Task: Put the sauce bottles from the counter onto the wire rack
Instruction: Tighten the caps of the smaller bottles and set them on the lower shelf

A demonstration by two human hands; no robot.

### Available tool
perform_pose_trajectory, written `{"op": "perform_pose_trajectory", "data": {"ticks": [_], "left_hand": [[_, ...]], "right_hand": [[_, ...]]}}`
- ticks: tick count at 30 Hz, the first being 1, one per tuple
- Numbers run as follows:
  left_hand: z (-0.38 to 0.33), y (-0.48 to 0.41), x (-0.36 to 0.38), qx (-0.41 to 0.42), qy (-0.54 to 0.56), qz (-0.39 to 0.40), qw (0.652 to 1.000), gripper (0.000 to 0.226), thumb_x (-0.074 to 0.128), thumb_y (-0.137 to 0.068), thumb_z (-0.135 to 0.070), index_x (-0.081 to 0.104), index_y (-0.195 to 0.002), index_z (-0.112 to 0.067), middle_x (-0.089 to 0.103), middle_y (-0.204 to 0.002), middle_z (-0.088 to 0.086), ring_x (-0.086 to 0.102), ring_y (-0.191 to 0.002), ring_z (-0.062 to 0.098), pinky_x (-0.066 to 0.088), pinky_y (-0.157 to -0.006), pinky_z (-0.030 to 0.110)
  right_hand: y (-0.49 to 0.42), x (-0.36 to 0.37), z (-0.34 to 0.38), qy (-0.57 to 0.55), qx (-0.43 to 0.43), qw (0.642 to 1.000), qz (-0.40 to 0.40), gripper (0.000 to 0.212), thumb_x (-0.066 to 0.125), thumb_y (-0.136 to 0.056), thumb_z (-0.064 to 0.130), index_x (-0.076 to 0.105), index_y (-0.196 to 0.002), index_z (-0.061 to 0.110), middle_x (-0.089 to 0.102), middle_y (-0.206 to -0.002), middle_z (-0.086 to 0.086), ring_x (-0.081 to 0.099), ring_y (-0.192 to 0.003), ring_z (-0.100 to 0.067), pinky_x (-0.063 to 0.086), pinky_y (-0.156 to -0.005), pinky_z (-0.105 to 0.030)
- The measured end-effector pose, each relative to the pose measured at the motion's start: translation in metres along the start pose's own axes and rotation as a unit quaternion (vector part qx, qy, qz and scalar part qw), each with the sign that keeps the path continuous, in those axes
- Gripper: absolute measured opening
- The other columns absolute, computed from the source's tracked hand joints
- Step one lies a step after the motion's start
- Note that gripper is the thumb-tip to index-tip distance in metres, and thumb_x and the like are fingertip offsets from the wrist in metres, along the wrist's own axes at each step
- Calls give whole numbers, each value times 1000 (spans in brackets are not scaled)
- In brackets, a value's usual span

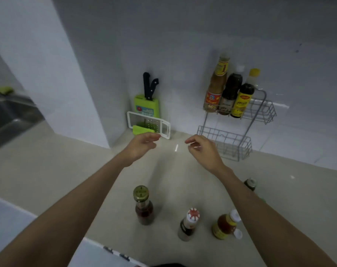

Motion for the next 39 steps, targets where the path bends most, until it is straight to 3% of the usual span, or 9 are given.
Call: {"op": "perform_pose_trajectory", "data": {"ticks": [3, 6, 10, 15, 22, 27, 31, 35, 39], "left_hand": [[43, 51, -22, -39, -4, -43, 998, 48, 46, -85, 17, 61, -118, -16, 62, -122, 8, 56, -116, 19, 46, -90, 20], [86, 101, -27, -60, -47, -10, 997, 70, 35, -71, 31, 53, -129, -5, 52, -136, 13, 46, -131, 26, 38, -109, 36], [117, 141, -3, -104, -93, 124, 982, 78, 67, -72, 2, 40, -134, -37, 45, -129, -25, 40, -116, -7, 33, -99, 20], [124, 144, 34, -94, -51, 31, 994, 52, 81, -69, -38, 61, -116, -29, 66, -114, -9, 62, -105, 8, 51, -92, 27], [110, 128, 51, -52, -27, -44, 997, 27, 80, -73, -19, 65, -96, -18, 73, -93, -4, 69, -88, 10, 56, -84, 30], [63, 92, 52, -26, -41, 6, 999, 22, 75, -75, -16, 63, -92, -8, 69, -83, 4, 64, -76, 16, 53, -75, 29], [20, 66, 64, -5, 24, 77, 997, 11, 73, -72, -10, 63, -78, -12, 67, -72, 3, 64, -68, 11, 52, -66, 21], [2, 50, 84, 12, 44, 4, 999, 18, 73, -70, -8, 59, -73, -19, 65, -67, -1, 61, -63, 12, 51, -64, 23], [-8, 38, 91, 30, 54, 76, 995, 16, 72, -66, -8, 61, -76, -13, 64, -69, 5, 61, -64, 17, 52, -66, 28]], "right_hand": [[14, 33, 16, 0, -11, 986, 165, 20, 63, -83, 10, 69, -98, 22, 69, -106, 4, 67, -87, -9, 54, -84, -29], [29, 60, 42, 1, -31, 954, 299, 30, 74, -75, 37, 66, -104, 36, 67, -108, 12, 67, -86, -1, 55, -81, -25], [40, 83, 76, 64, -108, 917, 380, 57, 75, -62, 68, 56, -109, 45, 60, -104, 17, 61, -91, 0, 55, -76, -23], [46, 95, 93, 134, -209, 889, 384, 46, 78, -67, 57, 63, -101, 29, 59, -94, 5, 54, -81, -5, 46, -71, -23], [42, 68, 99, 162, -211, 880, 393, 43, 73, -82, 34, 65, -121, 20, 64, -110, -1, 57, -99, -12, 44, -86, -22], [10, 17, 111, 197, -198, 875, 395, 49, 66, -87, 7, 57, -134, 22, 58, -133, 0, 50, -122, -15, 38, -98, -22], [-15, -31, 120, 202, -171, 892, 366, 44, 68, -88, 17, 60, -130, 25, 61, -126, 3, 56, -111, -11, 44, -91, -22], [-24, -55, 114, 252, -190, 900, 300, 36, 66, -88, 38, 64, -121, 25, 64, -113, 2, 57, -94, -9, 41, -73, -16], [-23, -68, 108, 264, -202, 885, 326, 35, 64, -91, 24, 59, -126, 22, 61, -117, 1, 58, -102, -12, 45, -83, -24]]}}
Point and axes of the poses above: each hand's wrist, its own y-axis away from the middle knuckle, its own x-axis out of the palm, z = x × y, the point moved 2 cm from there along -y, towards the middle knuckle
